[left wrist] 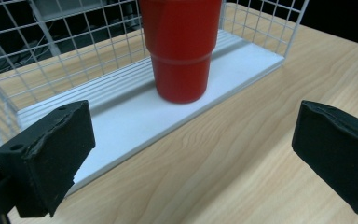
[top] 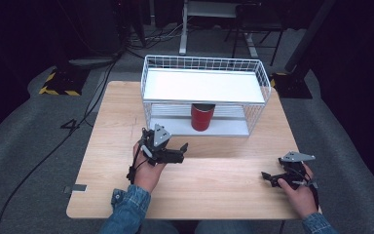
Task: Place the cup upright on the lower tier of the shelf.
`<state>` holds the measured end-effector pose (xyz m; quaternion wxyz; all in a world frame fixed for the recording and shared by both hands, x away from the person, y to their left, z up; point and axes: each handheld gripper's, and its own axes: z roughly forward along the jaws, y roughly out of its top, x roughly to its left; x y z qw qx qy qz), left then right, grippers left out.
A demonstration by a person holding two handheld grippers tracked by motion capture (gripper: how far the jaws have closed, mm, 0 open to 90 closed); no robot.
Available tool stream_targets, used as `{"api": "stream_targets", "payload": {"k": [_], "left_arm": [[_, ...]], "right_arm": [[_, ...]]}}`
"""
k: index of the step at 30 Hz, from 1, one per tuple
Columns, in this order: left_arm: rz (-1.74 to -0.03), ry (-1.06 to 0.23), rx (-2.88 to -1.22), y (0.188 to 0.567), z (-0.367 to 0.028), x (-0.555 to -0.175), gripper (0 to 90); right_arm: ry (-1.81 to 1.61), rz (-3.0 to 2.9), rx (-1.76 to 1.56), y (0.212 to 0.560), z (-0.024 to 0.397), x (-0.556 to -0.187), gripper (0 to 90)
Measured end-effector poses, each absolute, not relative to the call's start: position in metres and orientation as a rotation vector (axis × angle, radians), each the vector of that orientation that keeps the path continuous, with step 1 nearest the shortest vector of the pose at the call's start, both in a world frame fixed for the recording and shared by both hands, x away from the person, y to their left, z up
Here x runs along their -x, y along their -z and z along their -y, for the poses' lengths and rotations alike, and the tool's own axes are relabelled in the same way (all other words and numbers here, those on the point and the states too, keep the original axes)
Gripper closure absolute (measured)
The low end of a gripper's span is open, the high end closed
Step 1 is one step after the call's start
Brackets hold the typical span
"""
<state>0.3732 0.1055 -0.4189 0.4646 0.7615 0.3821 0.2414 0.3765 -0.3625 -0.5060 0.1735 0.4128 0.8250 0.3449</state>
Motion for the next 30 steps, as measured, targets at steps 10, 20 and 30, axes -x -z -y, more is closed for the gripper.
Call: {"api": "stream_targets", "payload": {"k": [10,20,30], "left_arm": [[-0.945,-0.576,-1.910,0.418,-0.131,-0.344,0.1],[-0.993,-0.539,-1.945,0.429,-0.160,-0.320,0.2],[-1.026,-0.486,-2.012,0.445,-0.170,-0.306,1.4]], "right_arm": [[-0.977,-2.341,-1.169,0.506,0.363,-0.377,0.0],[-0.977,-2.340,-1.169,0.506,0.363,-0.377,0.0],[-0.977,-2.340,-1.169,0.506,0.363,-0.377,0.0]]}}
